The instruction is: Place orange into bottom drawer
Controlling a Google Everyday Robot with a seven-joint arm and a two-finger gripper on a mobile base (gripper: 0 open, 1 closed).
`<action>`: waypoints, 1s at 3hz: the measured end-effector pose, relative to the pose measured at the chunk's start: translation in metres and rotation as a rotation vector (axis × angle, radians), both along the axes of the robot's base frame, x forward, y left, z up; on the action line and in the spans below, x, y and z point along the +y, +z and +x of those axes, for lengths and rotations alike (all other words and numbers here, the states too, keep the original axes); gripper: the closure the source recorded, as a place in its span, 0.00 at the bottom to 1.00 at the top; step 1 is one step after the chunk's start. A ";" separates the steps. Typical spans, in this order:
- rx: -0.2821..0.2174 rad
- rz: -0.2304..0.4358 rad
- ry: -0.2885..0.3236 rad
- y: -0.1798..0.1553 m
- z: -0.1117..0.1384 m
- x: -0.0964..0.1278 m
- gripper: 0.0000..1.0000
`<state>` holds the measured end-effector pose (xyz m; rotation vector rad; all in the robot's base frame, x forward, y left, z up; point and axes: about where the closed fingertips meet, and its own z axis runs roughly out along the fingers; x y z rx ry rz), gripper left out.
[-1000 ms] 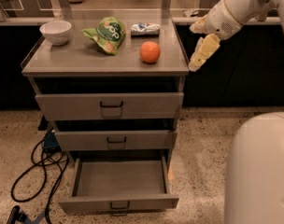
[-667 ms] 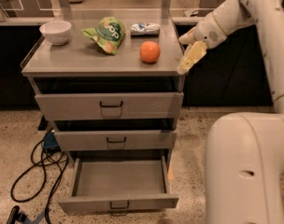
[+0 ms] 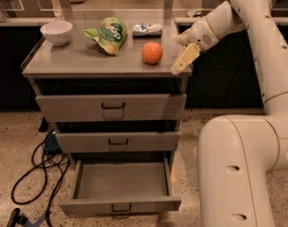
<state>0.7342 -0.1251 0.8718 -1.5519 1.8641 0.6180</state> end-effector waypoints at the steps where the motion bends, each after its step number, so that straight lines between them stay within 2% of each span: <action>1: -0.132 -0.051 0.002 0.007 0.035 0.027 0.00; 2: -0.132 -0.050 0.002 0.007 0.036 0.028 0.00; 3: -0.168 -0.016 0.001 -0.016 0.067 0.059 0.00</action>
Offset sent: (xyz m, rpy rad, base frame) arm 0.0245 0.0192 0.0081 -0.0439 -0.1013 0.0055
